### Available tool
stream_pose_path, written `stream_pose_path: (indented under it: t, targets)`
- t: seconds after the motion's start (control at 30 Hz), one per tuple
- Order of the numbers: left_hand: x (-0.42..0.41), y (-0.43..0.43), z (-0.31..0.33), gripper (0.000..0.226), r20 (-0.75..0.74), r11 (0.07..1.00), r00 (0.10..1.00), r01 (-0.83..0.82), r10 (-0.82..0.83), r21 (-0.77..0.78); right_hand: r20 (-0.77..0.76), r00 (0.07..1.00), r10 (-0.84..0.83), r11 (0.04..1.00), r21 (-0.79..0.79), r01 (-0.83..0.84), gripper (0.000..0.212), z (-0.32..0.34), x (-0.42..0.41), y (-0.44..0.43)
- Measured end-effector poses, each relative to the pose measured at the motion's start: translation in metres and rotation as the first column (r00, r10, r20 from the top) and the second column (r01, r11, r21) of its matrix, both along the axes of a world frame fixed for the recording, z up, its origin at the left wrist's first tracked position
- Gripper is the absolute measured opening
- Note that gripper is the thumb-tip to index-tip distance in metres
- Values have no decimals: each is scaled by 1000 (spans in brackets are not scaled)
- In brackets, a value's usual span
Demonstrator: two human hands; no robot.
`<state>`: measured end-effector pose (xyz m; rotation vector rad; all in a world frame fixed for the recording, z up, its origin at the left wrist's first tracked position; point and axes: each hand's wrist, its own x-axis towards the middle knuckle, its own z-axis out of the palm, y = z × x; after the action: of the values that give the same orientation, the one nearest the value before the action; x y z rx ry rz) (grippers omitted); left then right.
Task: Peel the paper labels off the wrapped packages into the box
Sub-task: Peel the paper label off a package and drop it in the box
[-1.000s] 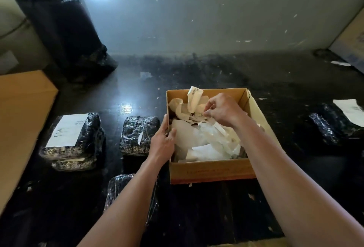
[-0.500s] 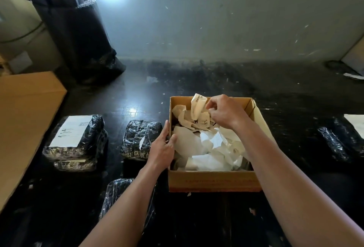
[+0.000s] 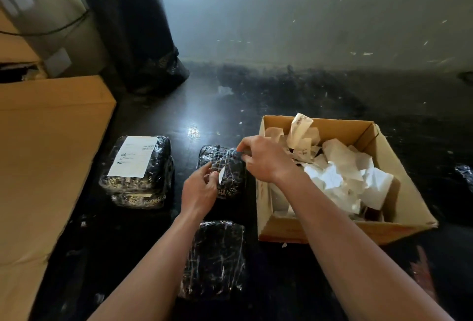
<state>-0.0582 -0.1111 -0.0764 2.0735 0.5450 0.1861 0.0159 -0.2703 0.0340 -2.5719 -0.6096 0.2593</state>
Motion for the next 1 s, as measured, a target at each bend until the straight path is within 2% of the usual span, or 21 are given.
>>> stream_pose_path:
  t: [0.17,0.3,0.4,0.67,0.83,1.0]
  targets:
    - [7,39,-34,56,-58,994,998,28,-23,102,-109,994,-24,994,-109,12,33,-60,-5,50]
    - [14,61,-57,65,-145,994,988,73,-62,76,-176,982,-72,986,-160,43,45,-104,-10,67]
    - [22,72,-71,71,-202,994,974,107,-101,22,-153,981,-120,987,-128,101,49,-131,-9,71]
    - [34,82,-92,70,-201,982,963,160,-178,-103,-29,990,-135,988,-84,133,35,-160,1,73]
    - [35,81,-98,69,-166,985,975,134,-151,-104,1,988,-152,988,22,152,13,-170,6,67]
    - [34,80,-101,70,-149,987,978,129,-143,-99,-13,988,-156,987,37,157,9,-172,13,68]
